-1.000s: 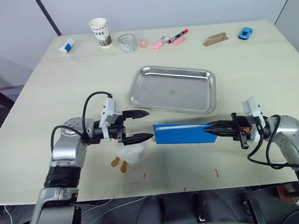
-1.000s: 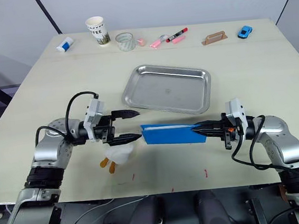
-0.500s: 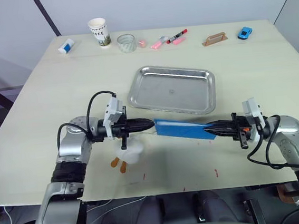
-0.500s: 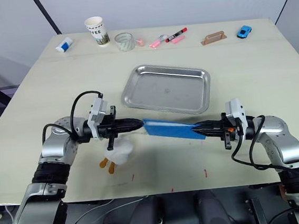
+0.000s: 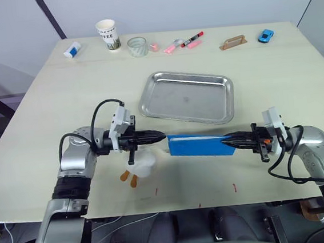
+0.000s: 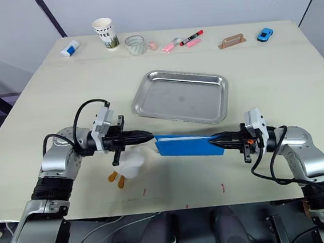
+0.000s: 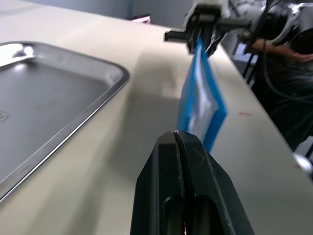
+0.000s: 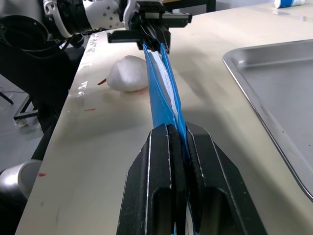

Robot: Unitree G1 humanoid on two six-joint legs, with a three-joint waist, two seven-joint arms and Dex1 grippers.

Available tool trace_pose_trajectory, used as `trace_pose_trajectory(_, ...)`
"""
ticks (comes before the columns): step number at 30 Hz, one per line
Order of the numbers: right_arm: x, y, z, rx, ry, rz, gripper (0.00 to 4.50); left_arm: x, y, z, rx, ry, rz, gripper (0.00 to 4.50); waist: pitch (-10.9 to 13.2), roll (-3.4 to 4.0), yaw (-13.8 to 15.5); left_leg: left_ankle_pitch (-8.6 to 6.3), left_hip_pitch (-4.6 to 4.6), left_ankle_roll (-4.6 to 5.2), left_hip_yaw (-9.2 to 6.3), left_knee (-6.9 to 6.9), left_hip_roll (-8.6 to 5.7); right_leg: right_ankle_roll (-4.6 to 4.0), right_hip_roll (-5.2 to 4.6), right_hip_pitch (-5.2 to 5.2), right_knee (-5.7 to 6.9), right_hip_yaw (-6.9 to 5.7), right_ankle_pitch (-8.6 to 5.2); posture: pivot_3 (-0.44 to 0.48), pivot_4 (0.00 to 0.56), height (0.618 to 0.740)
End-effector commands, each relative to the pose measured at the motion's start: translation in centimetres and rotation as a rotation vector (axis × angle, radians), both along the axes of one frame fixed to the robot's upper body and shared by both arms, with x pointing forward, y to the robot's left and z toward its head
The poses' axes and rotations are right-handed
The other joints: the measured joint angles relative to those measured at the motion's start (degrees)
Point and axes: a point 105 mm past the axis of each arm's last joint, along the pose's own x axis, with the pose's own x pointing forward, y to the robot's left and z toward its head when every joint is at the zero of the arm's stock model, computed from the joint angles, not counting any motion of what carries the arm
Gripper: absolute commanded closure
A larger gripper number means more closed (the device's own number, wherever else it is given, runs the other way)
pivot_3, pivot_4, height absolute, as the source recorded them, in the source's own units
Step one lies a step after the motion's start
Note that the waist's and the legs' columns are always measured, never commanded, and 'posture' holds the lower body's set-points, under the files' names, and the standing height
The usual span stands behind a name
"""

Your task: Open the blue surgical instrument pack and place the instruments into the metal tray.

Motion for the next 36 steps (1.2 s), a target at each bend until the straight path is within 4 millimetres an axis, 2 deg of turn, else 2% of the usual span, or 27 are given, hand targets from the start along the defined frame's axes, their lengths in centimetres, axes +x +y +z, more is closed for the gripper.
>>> trace_pose_trajectory(1, -0.1, 0.2, 1.0, 0.015, -0.053, 0.020, 4.50, -0.4, 0.6, 1.0, 0.000, -0.010, -0.014, 3.95, 0.0, 0.00, 0.0, 0.00, 0.00, 0.00, 0.00, 0.00, 0.00, 0.00, 0.00, 0.00, 0.00, 0.00, 0.00, 0.000, 0.150, 0.725)
trace_pose_trajectory(7, -0.2, 0.4, 0.9, 0.016, -0.052, 0.019, 4.50, -0.4, 0.9, 1.1, 0.002, -0.049, -0.006, 1.67, 0.0, 0.00, 0.0, 0.00, 0.00, 0.00, -0.01, 0.00, 0.00, 0.00, 0.00, 0.00, 0.00, 0.00, 0.00, 0.000, 0.150, 0.725)
trace_pose_trajectory(14, -0.2, 0.4, 1.0, 0.019, -0.054, 0.021, 4.50, 0.1, 0.0, 1.0, -0.015, -0.076, -0.001, 1.67, 0.0, 0.00, 0.1, 0.00, 0.00, 0.00, 0.00, 0.00, 0.00, 0.00, -0.01, 0.00, 0.00, 0.00, 0.00, 0.000, 0.150, 0.725)
trace_pose_trajectory(28, -0.4, 0.5, 1.1, 0.018, -0.052, 0.023, 4.50, 1.0, 0.1, 0.8, -0.025, -0.099, 0.036, 1.67, 0.0, 0.00, 0.0, 0.00, 0.00, 0.00, 0.00, 0.01, 0.00, 0.00, 0.00, 0.00, 0.00, 0.00, 0.00, 0.000, 0.150, 0.725)
trace_pose_trajectory(36, -0.4, 0.6, 1.1, 0.017, -0.052, 0.032, 4.50, 1.1, -1.0, 0.3, -0.036, -0.098, 0.023, 1.67, 0.0, 0.00, 0.0, 0.00, 0.00, 0.00, 0.00, 0.01, 0.00, 0.00, 0.00, 0.00, 0.01, 0.01, 0.00, 0.000, 0.150, 0.725)
